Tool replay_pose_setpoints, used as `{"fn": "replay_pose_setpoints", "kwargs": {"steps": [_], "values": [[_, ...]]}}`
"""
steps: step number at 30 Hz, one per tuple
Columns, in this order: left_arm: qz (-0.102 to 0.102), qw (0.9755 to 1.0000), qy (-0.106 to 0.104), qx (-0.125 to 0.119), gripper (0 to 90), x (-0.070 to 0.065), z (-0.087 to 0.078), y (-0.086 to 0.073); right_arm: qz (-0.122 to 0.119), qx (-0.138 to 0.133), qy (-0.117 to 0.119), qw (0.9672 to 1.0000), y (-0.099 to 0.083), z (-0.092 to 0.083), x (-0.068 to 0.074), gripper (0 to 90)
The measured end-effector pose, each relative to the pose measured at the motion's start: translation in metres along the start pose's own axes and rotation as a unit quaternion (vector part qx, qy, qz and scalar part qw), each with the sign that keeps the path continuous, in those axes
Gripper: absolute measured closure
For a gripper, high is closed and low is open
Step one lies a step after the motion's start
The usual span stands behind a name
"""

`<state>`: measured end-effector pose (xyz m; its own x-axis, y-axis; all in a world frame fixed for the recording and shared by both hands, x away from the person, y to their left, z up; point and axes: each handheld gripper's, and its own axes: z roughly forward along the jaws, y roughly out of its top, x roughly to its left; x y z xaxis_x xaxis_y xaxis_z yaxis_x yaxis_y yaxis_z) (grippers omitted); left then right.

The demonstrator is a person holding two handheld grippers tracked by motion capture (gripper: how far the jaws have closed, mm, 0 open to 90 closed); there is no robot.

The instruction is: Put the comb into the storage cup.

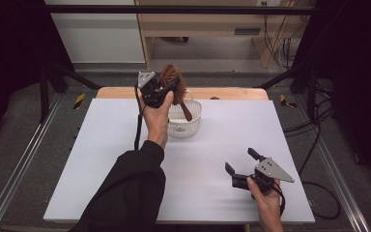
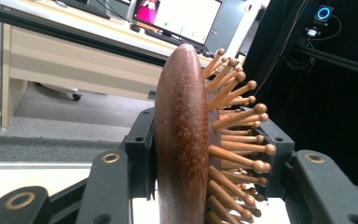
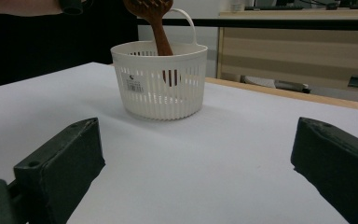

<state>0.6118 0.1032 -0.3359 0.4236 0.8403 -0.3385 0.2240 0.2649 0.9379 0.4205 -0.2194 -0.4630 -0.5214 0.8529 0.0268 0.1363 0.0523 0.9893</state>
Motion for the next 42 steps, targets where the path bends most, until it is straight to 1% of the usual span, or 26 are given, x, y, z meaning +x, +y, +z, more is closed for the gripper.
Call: {"fn": "replay_pose_setpoints", "kwargs": {"steps": [2, 8, 10, 15, 20, 26, 31, 42], "values": [[0.002, 1.0000, 0.000, 0.000, 50.4, 0.000, 0.000, -0.001, 0.000, 0.000, 0.000, 1.0000, 0.000, 0.000, 0.000, 2.5], [-0.002, 1.0000, 0.002, -0.002, 50.3, 0.001, 0.001, -0.003, -0.001, 0.000, 0.000, 1.0000, 0.000, 0.000, 0.000, 2.5], [0.000, 1.0000, 0.002, -0.002, 50.3, 0.001, 0.001, -0.005, -0.001, 0.001, 0.000, 1.0000, 0.000, 0.000, 0.000, 2.5], [-0.005, 1.0000, 0.002, -0.002, 50.3, 0.002, 0.002, -0.007, 0.000, 0.001, 0.000, 1.0000, 0.000, 0.000, 0.000, 2.5], [0.000, 1.0000, -0.001, 0.004, 50.3, 0.003, 0.003, -0.011, 0.000, 0.002, 0.000, 1.0000, -0.001, 0.000, 0.000, 2.5], [-0.004, 1.0000, -0.002, 0.005, 50.3, 0.004, 0.004, -0.015, -0.001, 0.004, 0.000, 1.0000, -0.001, 0.001, 0.000, 2.6], [-0.013, 0.9999, 0.000, 0.004, 50.3, 0.004, 0.005, -0.018, 0.000, 0.003, 0.000, 1.0000, -0.001, 0.001, 0.000, 2.5], [-0.012, 0.9999, 0.000, 0.008, 50.2, 0.006, 0.007, -0.023, 0.000, 0.003, 0.000, 1.0000, -0.001, 0.000, 0.000, 2.5]]}}
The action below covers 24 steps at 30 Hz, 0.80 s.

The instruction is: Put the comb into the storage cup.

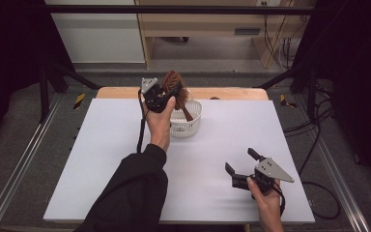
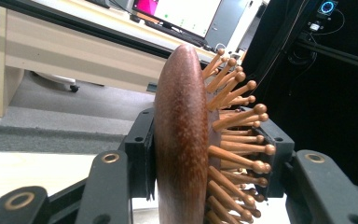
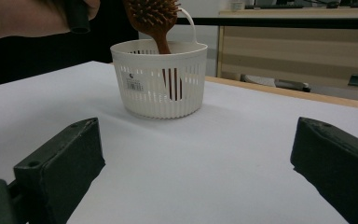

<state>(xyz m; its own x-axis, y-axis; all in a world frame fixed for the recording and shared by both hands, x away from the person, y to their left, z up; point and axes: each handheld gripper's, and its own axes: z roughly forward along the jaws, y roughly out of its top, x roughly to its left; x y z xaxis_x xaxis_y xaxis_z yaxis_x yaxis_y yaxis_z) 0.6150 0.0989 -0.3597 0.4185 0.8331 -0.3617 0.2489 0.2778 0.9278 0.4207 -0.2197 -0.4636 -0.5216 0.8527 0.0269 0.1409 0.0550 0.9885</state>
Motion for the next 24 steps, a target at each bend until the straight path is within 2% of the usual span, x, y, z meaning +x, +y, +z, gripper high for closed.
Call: {"fn": "replay_pose_setpoints", "kwargs": {"steps": [24], "values": [[-0.006, 1.0000, 0.002, 0.001, 50.1, 0.0026, 0.0023, -0.0055, 0.001, 0.000, 0.001, 1.0000, -0.0002, 0.0003, 0.0003, 2.5]]}}
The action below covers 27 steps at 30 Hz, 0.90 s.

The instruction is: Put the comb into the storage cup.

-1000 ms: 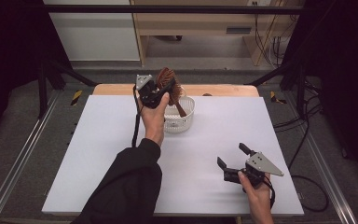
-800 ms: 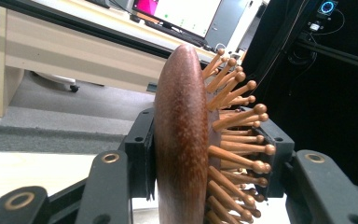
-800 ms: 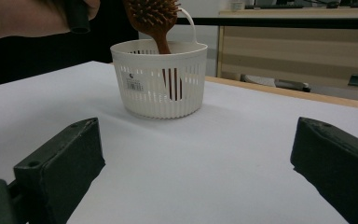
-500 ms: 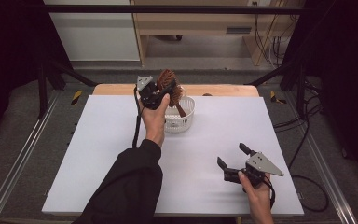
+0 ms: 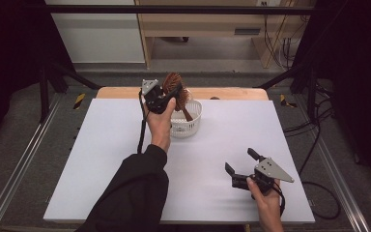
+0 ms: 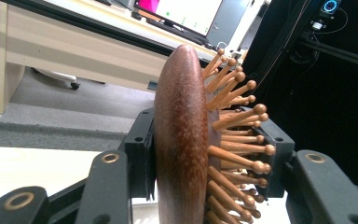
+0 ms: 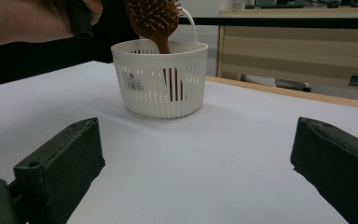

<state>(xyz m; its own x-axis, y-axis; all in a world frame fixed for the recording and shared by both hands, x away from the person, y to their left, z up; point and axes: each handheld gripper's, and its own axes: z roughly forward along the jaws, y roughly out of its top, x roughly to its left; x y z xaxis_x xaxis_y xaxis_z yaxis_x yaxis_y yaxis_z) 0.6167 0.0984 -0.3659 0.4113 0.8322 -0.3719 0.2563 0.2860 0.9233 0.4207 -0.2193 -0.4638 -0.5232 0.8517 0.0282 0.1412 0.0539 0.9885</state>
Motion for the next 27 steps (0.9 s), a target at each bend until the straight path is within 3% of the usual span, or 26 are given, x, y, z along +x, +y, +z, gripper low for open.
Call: {"fn": "replay_pose_setpoints", "kwargs": {"steps": [27], "values": [[-0.002, 1.0000, 0.002, 0.007, 50.0, 0.0044, 0.0001, -0.0077, 0.001, 0.002, 0.003, 1.0000, -0.0010, 0.0012, 0.0006, 2.5]]}}
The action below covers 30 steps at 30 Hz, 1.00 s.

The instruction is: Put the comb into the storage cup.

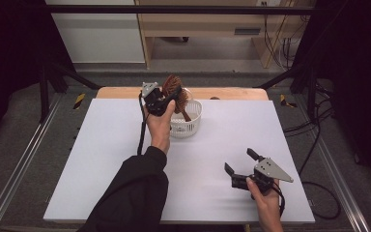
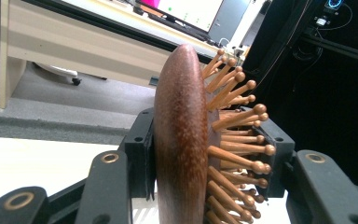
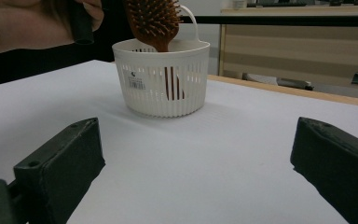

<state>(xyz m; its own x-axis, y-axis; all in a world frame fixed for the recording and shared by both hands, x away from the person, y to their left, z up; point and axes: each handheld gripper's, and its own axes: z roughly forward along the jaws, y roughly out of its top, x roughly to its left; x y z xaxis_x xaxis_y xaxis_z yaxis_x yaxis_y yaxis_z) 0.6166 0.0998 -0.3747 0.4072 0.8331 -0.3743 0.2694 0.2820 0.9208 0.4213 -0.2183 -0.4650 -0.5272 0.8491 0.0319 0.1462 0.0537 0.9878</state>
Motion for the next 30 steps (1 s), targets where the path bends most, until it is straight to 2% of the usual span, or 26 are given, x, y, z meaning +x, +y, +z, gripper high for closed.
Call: {"fn": "replay_pose_setpoints", "kwargs": {"steps": [11, 19, 30], "values": [[0.003, 1.0000, -0.004, 0.000, 49.9, 0.003, -0.001, 0.001, 0.000, 0.001, 0.000, 1.0000, 0.000, 0.000, 0.000, 2.5], [-0.002, 0.9999, -0.009, 0.007, 49.3, 0.010, -0.004, 0.002, 0.001, 0.001, 0.000, 1.0000, -0.001, 0.001, 0.001, 2.5], [0.030, 0.9992, -0.013, 0.022, 47.5, 0.014, -0.008, 0.003, -0.001, 0.002, 0.002, 1.0000, -0.001, 0.002, 0.002, 2.5]]}}
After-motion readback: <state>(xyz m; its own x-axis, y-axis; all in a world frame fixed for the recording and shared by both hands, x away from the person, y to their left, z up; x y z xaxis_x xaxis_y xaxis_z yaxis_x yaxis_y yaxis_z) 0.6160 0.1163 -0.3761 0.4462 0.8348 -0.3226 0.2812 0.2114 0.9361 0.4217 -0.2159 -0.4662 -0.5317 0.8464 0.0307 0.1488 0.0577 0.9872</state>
